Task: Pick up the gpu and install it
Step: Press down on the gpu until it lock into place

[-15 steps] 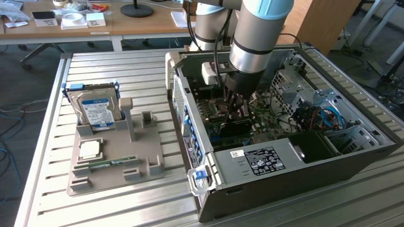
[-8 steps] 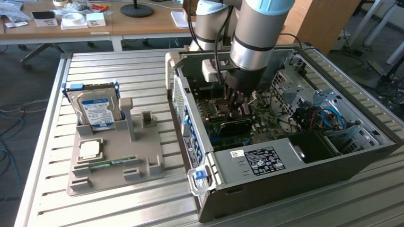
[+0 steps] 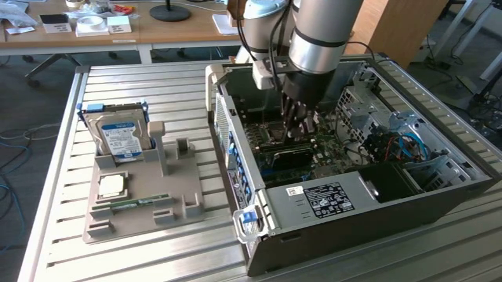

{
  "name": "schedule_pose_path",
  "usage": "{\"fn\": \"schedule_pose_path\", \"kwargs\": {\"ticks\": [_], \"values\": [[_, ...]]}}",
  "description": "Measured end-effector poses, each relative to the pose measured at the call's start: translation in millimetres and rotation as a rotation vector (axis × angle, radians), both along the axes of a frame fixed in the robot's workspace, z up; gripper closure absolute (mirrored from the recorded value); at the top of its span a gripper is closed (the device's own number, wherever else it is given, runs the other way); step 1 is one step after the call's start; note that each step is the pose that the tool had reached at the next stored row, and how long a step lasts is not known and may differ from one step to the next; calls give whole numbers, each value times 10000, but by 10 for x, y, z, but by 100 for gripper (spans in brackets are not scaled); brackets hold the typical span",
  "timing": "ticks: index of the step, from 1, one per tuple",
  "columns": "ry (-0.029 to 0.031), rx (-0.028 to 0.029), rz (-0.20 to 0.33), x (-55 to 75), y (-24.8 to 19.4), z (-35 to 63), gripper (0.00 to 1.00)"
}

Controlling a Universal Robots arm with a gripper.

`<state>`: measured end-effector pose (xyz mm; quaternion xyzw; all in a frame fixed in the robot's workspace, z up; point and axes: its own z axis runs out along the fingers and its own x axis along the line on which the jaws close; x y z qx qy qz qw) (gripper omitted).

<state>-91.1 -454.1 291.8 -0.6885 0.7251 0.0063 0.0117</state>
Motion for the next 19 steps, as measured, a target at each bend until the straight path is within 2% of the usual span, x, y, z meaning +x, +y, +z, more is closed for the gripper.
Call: {"fn": "schedule_pose_path", "kwargs": {"ticks": [5,11,12,19], "values": [[0,-110,-4,0,8,176,89],[0,-280,-6,1,14,340,89],[-1,-293,-7,1,14,344,89],[0,-296,-7,0,14,345,89]]}}
